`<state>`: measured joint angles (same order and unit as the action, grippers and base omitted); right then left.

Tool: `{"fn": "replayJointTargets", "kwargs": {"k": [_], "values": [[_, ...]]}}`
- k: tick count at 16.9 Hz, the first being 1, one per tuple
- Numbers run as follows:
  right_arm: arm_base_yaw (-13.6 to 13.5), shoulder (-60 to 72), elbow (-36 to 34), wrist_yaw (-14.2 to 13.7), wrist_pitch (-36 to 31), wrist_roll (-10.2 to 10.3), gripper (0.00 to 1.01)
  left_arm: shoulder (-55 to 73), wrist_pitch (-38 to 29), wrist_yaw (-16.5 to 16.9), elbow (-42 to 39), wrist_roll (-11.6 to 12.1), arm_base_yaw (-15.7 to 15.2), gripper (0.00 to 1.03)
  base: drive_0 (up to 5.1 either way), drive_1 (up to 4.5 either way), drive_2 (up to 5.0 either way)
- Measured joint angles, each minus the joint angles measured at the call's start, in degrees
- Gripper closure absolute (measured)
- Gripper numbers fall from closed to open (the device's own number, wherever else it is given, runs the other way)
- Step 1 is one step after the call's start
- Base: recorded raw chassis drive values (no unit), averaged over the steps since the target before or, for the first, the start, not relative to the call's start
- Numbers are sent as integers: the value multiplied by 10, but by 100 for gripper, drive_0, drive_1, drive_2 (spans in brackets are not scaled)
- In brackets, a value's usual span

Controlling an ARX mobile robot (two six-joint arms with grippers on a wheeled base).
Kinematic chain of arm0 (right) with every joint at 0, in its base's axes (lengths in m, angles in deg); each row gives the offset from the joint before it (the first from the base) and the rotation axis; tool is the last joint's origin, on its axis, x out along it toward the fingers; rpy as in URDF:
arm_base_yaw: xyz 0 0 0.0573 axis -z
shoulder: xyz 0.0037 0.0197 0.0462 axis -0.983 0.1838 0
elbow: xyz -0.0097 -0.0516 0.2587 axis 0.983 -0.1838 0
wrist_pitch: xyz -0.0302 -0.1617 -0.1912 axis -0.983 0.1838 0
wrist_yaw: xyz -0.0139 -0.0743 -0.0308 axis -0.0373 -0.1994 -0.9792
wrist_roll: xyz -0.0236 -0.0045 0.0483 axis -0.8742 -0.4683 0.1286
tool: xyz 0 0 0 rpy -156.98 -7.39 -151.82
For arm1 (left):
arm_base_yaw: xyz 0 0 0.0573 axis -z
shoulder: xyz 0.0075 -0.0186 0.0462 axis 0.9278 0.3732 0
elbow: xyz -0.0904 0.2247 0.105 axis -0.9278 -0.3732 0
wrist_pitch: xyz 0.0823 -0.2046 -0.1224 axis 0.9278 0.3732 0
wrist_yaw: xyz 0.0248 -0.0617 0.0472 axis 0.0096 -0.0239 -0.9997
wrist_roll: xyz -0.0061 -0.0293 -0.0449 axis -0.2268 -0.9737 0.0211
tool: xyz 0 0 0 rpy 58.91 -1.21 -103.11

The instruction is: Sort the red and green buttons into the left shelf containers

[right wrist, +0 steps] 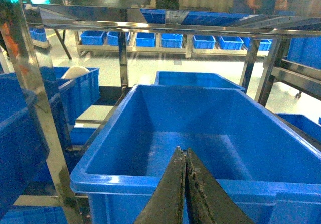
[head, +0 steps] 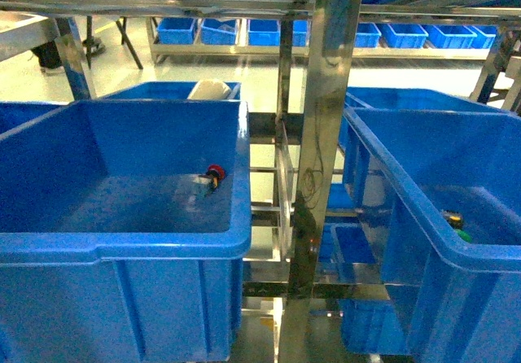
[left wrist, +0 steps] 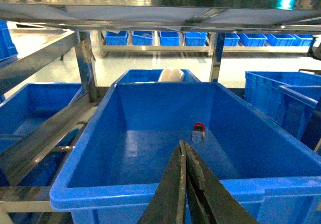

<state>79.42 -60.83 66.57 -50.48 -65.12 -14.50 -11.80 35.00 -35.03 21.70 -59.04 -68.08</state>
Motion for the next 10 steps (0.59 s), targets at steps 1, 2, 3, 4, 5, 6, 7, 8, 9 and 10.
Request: {"fn": "replayJointTargets", "kwargs": {"k": [1,2,3,4,5,6,7,8,9,10], "values": [[0,-15,0,0,17,0,99,-12,-15,0,-14,0,0,101,0,0,0],[0,-28,0,0,28,0,99,-23,7,-1,-16,0,0,101,0,0,0],[0,-39,0,0,39,0,99,-89,92,4,-15,1,0,101,0,0,0],[0,-51,0,-2,52,0,99,-110,89,-1,-15,1,1,101,0,0,0],[0,-61,0,0,61,0,99,-110,95,3,-15,2,-1,101,0,0,0],[0,-72,0,-2,72,0,99,-110,98,-2,-15,2,0,101,0,0,0],[0,-79,0,-2,81,0,99,-110,93,0,-15,2,0,101,0,0,0],[0,-135,1,-1,166,0,99,-110,96,0,-15,2,0,101,0,0,0],[0,-176,1,-2,176,0,99,-110,95,0,-15,2,0,101,0,0,0],[0,-174,2,-2,180,0,99,-110,94,1,-15,2,0,101,0,0,0]]}}
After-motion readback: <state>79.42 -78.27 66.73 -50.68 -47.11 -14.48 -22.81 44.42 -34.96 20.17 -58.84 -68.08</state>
